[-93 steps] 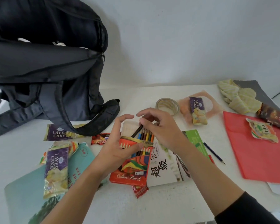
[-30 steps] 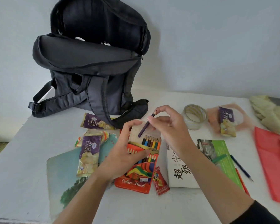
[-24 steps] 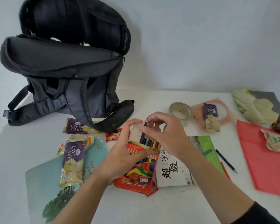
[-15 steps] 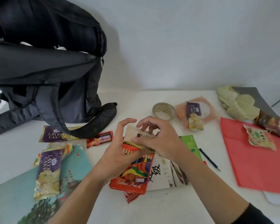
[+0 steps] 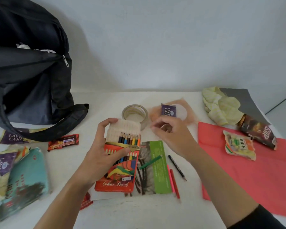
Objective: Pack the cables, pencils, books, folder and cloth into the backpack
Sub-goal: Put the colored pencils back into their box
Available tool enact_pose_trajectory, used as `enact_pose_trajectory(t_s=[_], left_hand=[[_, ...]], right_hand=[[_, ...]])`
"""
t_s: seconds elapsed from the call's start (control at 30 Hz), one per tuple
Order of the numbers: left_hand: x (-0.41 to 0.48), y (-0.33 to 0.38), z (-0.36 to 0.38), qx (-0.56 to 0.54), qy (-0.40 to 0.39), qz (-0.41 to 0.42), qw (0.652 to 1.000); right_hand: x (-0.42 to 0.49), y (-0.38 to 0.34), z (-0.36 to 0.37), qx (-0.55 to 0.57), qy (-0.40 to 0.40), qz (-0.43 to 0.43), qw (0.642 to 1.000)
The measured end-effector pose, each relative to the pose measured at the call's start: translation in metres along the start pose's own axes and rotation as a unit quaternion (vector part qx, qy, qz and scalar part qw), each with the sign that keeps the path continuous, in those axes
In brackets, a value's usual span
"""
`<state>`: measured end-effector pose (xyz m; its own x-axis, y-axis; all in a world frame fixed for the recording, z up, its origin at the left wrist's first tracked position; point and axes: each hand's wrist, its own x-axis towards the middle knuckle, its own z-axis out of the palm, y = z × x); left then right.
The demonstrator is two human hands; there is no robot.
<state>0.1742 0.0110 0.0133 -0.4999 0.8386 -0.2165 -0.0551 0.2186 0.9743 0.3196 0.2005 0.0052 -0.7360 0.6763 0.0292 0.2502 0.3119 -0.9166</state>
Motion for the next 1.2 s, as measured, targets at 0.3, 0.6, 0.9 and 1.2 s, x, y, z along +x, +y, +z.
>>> enact_pose_trajectory(t_s=[0.3, 0.6, 0.9, 1.2], left_hand=[[-0.003, -0.007, 0.037, -0.013, 0.087, -0.009, 0.996], [-0.007, -0.003, 0.054, -0.029, 0.109, -0.009, 0.994], [-0.005, 0.000, 0.046, -0.020, 0.067, -0.021, 0.997], [-0.004, 0.010, 0.028, -0.006, -0.014, 0.011, 1.000]], right_hand=[[-0.020, 0.035, -0.016, -0.267, -0.248, -0.077, 0.928], [-0.018, 0.043, -0.038, -0.085, -0.062, -0.041, 0.994], [-0.009, 0.012, -0.028, 0.300, -0.066, 0.030, 0.951], [0.016, -0.029, 0.001, 0.215, -0.053, -0.007, 0.975]])
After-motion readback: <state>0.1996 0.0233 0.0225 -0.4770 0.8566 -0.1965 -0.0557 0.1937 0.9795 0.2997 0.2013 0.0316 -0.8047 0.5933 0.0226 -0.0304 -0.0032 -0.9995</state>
